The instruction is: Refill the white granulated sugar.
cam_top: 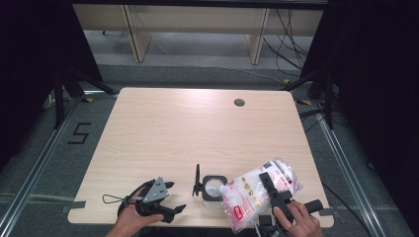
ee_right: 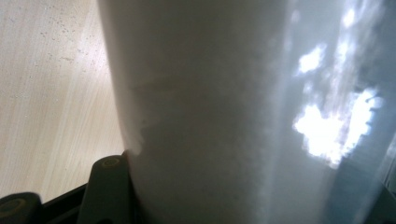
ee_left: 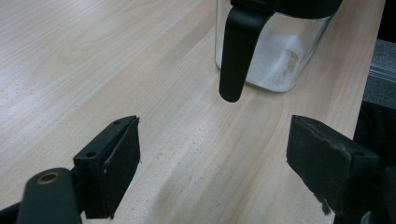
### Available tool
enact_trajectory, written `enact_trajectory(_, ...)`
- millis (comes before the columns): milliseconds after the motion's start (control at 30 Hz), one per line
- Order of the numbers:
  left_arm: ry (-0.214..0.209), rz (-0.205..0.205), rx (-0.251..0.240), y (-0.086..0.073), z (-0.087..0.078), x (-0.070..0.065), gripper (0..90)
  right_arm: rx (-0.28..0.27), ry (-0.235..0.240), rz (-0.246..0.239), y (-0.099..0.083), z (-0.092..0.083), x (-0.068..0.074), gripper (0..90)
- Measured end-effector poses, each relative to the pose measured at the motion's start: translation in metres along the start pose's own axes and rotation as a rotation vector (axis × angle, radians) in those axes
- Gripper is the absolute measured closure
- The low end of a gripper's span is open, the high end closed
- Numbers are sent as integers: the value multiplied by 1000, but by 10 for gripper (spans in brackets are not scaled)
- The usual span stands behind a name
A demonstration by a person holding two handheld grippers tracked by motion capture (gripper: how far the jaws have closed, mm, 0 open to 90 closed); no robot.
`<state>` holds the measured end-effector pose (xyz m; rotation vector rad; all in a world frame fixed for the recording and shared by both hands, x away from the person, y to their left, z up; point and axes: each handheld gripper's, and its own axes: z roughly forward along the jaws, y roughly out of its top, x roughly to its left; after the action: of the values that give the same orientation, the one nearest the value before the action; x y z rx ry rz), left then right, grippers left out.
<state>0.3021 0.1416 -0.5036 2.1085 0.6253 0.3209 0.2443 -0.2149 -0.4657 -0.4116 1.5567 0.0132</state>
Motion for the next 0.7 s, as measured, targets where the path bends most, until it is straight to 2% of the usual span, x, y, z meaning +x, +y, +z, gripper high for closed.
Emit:
enact_trajectory(33, -8, -2, 6, 1, 0, 1, 171, 6, 21, 0, 0, -1, 0, 427)
enact_trajectory(67, -5, -2, 5, 1, 0, 1, 171, 13, 16, -12, 0, -1, -2, 428)
enact_trajectory(100, -2, -5, -1, 0, 0, 0, 171, 22, 28, 5, 0, -1, 0, 427)
enact_trajectory(200, -2, -6, 2, 0, 0, 0, 171, 24, 23, 22, 0, -2, 1, 427)
enact_trajectory(233, 3, -2, 7, 0, 0, 1, 171, 17, 24, -9, 0, -1, -2, 428)
enact_trajectory(300, 1, -3, 6, 0, 0, 1, 171, 22, 26, 9, 0, -1, 0, 428)
enact_trajectory(367, 4, -3, 9, 0, 0, 1, 171, 14, 19, -5, 0, -1, -1, 428)
enact_trajectory(400, 8, 11, 13, 0, 0, 2, 171, 14, 19, -11, 0, -1, -2, 428)
enact_trajectory(533, -2, 0, 8, -1, 1, 2, 171, 14, 26, -5, 0, -1, -1, 429)
enact_trajectory(600, -4, -7, 2, -1, 1, 1, 171, 21, 34, 11, -1, -2, 0, 429)
enact_trajectory(633, -4, 6, 20, 0, 0, 2, 171, -2, 10, 33, -2, 0, 1, 430)
enact_trajectory(667, -5, 8, 22, 0, 0, 2, 171, 26, 35, 21, -2, -2, 0, 430)
enact_trajectory(700, -5, 10, 25, 0, 0, 2, 171, 31, 35, 20, -2, -2, -1, 430)
